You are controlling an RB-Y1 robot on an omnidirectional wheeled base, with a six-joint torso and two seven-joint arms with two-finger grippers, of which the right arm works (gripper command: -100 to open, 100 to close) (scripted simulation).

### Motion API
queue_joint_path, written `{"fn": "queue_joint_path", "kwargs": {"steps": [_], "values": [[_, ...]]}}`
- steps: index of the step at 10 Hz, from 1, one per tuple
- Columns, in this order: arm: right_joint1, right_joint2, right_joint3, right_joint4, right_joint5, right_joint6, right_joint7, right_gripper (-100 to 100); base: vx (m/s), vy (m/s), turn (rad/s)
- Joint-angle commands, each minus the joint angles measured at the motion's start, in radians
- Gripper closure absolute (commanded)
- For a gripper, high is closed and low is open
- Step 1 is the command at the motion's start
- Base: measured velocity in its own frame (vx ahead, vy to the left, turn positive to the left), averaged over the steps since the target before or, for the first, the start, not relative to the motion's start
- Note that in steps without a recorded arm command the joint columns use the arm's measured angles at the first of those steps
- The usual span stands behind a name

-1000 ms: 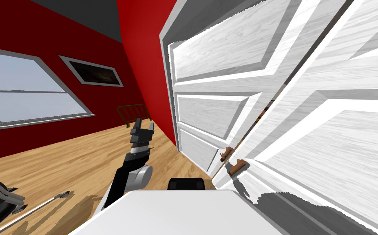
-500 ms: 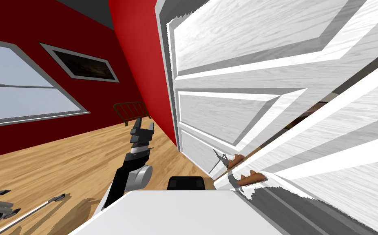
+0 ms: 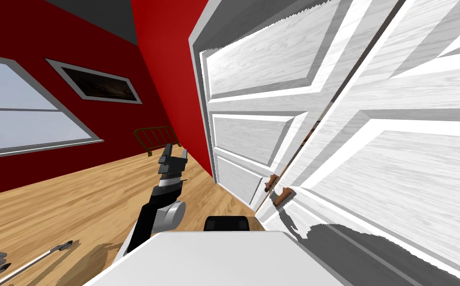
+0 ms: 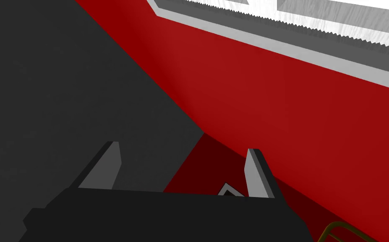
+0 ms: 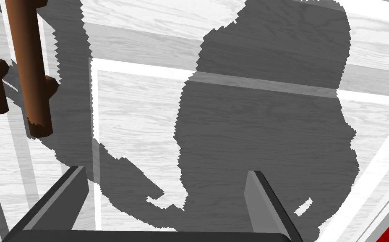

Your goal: Push the door open

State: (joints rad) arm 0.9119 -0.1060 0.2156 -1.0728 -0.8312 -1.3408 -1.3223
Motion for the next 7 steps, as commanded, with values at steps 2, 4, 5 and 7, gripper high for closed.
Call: {"fn": "queue_joint_path", "kwargs": {"steps": [2, 4, 5, 7], "values": [[0.034, -0.003, -0.017, 0.032, -0.017, 0.002, 0.000, -100, -0.154, -0.099, -0.116], [0.052, -0.002, -0.030, 0.035, -0.029, 0.012, 0.004, -100, -0.054, -0.137, -0.058], [0.047, -0.001, -0.030, 0.031, -0.028, 0.013, 0.004, -100, 0.125, -0.107, 0.062], [0.026, 0.003, -0.027, 0.018, -0.023, 0.017, 0.005, -100, 0.197, -0.051, 0.094]]}}
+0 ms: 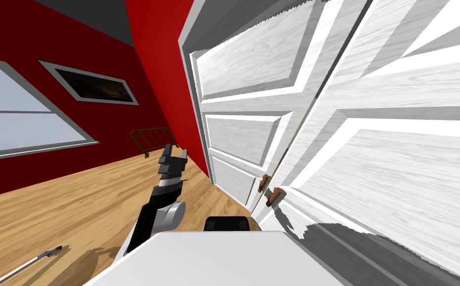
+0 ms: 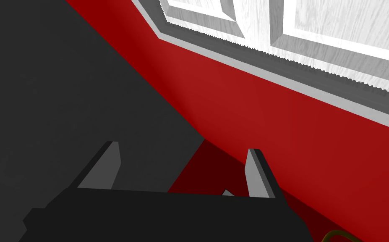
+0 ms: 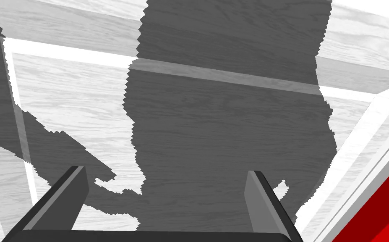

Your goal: Push the door open

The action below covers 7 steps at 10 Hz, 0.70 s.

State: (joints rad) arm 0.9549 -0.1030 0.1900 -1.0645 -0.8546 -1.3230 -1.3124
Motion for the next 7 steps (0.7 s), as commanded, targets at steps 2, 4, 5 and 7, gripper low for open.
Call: {"fn": "queue_joint_path", "kwargs": {"steps": [2, 4, 5, 7], "values": [[-0.043, 0.002, 0.004, -0.005, 0.007, 0.002, -0.005, -100, 0.245, 0.029, 0.092], [-0.072, 0.005, 0.011, -0.022, 0.015, 0.004, -0.005, -100, 0.243, -0.004, 0.113], [-0.088, 0.006, 0.015, -0.031, 0.020, 0.005, -0.005, -100, 0.238, 0.000, 0.116], [-0.116, 0.008, 0.022, -0.046, 0.028, 0.007, -0.005, -100, 0.213, -0.030, 0.069]]}}
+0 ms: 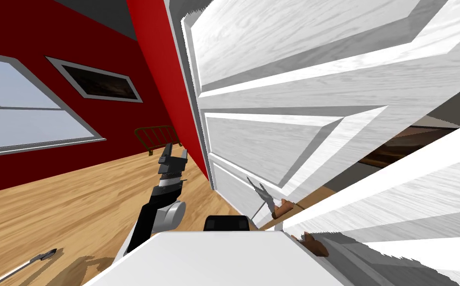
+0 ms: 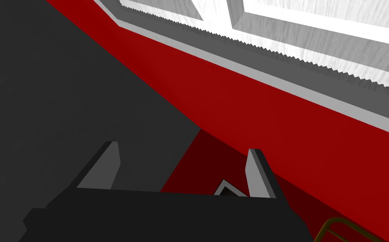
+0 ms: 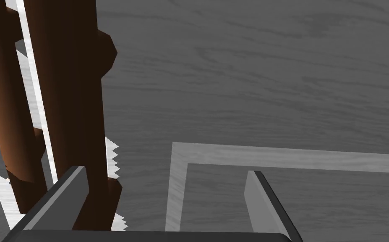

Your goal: Push the door open

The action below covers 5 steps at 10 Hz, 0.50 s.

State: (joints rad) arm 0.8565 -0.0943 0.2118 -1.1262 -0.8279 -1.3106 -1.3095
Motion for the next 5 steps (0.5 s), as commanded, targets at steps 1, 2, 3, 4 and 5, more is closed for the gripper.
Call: {"fn": "queue_joint_path", "kwargs": {"steps": [1, 2, 3, 4, 5], "values": [[-0.029, -0.001, 0.003, 0.009, 0.005, -0.005, -0.008, -100, 0.199, -0.011, 0.093], [-0.010, 0.001, -0.001, 0.011, 0.000, -0.005, -0.001, -100, 0.083, -0.011, 0.029], [-0.010, 0.001, -0.001, 0.011, 0.000, -0.005, -0.001, 100, -0.020, -0.001, -0.024], [-0.010, 0.001, -0.001, 0.011, 0.000, -0.005, -0.001, 100, -0.033, 0.005, -0.009], [-0.010, 0.001, -0.001, 0.011, 0.000, -0.005, -0.001, 100, -0.022, 0.005, 0.001]]}}
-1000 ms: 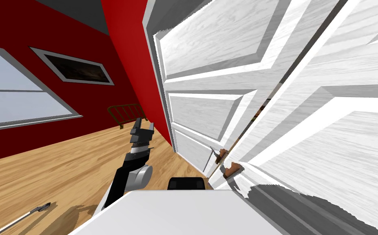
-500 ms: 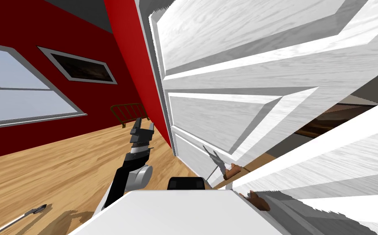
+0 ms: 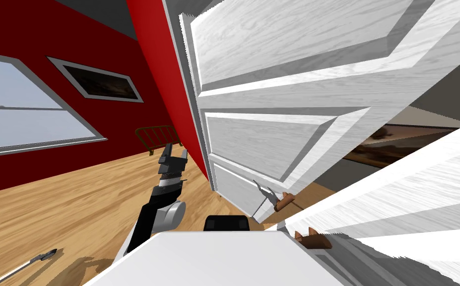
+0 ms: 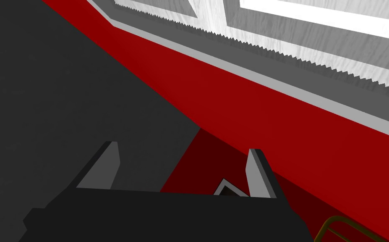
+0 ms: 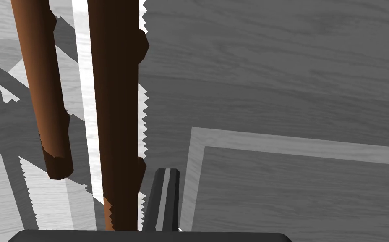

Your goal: Push the door open

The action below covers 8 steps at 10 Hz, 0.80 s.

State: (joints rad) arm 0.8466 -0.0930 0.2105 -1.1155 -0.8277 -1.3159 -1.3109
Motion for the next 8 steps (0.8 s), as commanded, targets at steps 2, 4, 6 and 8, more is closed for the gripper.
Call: {"fn": "queue_joint_path", "kwargs": {"steps": [2, 4, 6, 8], "values": [[0.000, 0.000, 0.000, 0.000, 0.000, 0.000, 0.000, 100, -0.010, 0.002, 0.000], [-0.004, 0.005, 0.002, 0.003, 0.000, -0.006, 0.000, -100, -0.030, 0.037, -0.025], [-0.018, 0.016, 0.006, 0.004, 0.002, -0.015, -0.001, -100, -0.088, 0.160, -0.043], [-0.022, 0.022, 0.007, 0.005, 0.003, -0.019, -0.001, -100, -0.050, 0.179, -0.021]]}}
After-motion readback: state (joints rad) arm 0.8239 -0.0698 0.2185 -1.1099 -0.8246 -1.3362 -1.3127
